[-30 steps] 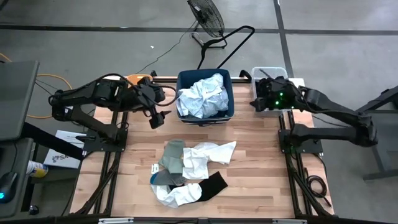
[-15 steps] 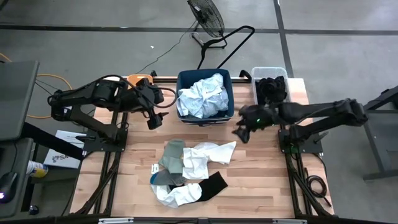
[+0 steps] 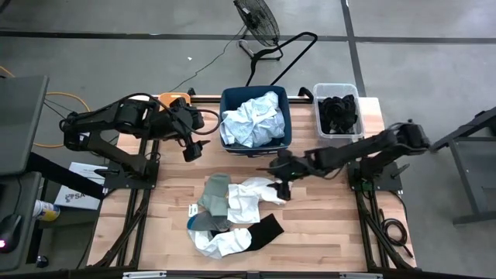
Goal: Pick & Place Cloths
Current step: Put the white boxers into the transparent bin
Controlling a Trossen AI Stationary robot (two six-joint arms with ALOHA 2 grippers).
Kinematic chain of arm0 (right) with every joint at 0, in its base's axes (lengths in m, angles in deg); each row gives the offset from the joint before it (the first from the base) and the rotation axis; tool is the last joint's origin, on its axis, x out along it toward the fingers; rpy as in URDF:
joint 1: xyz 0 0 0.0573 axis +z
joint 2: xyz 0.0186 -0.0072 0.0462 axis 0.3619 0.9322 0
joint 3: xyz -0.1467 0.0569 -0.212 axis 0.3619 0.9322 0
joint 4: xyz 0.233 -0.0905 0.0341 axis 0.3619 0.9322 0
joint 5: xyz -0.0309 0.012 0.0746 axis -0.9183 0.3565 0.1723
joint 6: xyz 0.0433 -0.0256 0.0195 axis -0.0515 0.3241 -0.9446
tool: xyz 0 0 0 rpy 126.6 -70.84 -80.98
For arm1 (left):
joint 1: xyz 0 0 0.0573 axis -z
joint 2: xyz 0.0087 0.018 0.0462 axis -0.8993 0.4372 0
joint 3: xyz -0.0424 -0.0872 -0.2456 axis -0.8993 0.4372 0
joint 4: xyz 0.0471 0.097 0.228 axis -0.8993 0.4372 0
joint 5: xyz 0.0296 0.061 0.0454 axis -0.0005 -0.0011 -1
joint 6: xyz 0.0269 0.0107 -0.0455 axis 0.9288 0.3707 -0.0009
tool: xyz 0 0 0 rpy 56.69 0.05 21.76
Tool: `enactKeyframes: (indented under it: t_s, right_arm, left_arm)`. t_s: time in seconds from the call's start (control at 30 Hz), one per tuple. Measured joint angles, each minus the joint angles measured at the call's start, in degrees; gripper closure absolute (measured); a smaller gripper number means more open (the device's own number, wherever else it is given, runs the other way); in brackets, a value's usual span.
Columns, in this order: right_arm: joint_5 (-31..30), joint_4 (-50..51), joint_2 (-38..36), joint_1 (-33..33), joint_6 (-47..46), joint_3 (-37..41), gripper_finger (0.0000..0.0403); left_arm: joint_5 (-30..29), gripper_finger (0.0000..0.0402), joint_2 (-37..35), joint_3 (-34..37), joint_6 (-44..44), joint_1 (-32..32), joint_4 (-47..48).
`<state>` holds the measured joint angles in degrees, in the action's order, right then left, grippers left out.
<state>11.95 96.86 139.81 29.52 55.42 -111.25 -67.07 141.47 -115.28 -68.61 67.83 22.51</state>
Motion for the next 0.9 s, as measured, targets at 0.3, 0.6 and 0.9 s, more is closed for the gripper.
enactKeyframes:
  t_s: [0.3, 0.6, 0.9]
  right_arm:
    - [0.14, -8.47, 9.51, 1.52, 3.91, 0.0, 0.0152]
    - [0.44, -11.79, 11.67, 3.45, 3.55, 0.0, 0.0152]
    - [0.44, -15.82, 12.59, 4.37, -2.53, 0.02, 0.0152]
  left_arm:
    - [0.0, 0.0026, 0.0, -0.02, 0.0, 0.0, 0.53]
    - [1.31, 0.0026, 0.0, -0.04, 0.01, 0.01, 0.57]
    - [1.31, 0.0026, 0.0, -0.04, -0.01, 0.0, 0.57]
